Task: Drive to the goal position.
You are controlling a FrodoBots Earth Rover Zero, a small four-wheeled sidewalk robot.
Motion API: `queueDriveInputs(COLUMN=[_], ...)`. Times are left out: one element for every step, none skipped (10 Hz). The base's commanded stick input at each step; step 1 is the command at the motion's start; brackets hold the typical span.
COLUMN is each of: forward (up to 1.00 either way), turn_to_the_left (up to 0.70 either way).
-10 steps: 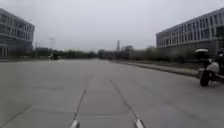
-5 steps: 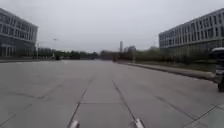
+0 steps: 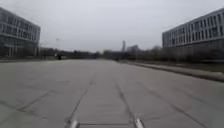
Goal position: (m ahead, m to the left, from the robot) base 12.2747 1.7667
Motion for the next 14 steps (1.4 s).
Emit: queueDriveInputs(forward=[1.00, 1.00, 1.00, 1.00, 1.00, 1.00, 1.00, 1.00, 1.00, 1.00, 1.00, 1.00, 1.00, 1.00], turn_to_the_left=[0.02, 0.02, 0.02, 0.02, 0.02, 0.02, 0.02, 0.02, 0.02, 0.02, 0.02, 0.02, 0.02, 0.02])
